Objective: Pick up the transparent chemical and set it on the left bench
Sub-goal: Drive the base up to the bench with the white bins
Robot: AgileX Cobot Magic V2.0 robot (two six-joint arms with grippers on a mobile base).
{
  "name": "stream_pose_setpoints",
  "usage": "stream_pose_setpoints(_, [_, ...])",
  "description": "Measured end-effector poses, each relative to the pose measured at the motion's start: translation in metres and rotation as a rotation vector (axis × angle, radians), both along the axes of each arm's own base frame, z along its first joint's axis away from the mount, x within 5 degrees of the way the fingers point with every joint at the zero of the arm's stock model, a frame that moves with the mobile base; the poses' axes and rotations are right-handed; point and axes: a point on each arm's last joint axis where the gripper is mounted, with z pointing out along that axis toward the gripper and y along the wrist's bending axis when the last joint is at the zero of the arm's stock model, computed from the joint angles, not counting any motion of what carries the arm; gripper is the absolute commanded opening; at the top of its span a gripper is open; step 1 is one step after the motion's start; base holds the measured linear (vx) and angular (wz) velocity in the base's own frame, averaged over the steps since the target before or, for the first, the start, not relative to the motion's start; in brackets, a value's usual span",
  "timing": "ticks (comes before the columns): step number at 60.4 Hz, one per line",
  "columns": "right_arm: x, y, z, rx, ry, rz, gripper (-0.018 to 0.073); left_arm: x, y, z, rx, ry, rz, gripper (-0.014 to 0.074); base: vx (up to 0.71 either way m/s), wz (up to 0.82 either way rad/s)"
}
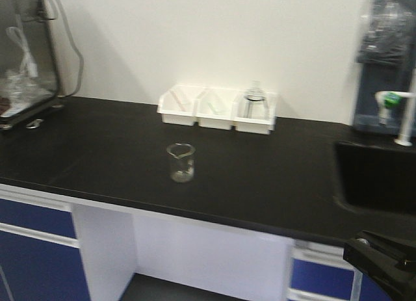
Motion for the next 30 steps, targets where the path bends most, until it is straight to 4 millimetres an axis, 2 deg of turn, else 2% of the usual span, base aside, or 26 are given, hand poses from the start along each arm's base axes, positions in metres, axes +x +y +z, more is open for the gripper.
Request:
stream_pose_setpoints(13, [-0.0001,0.0001,0.0000,0.000,0.000,0.001,-0.0004,0.0000,0.0000,0.0000,0.000,0.000,0.000,-0.0003,0.43,0.39])
stream_pose_setpoints(30, [0.0001,-0.0001,0.0000,0.000,0.000,-0.001,-0.0004,0.0000,0.0000,0.0000,0.000,0.000,0.000,-0.0003,0.43,0.05])
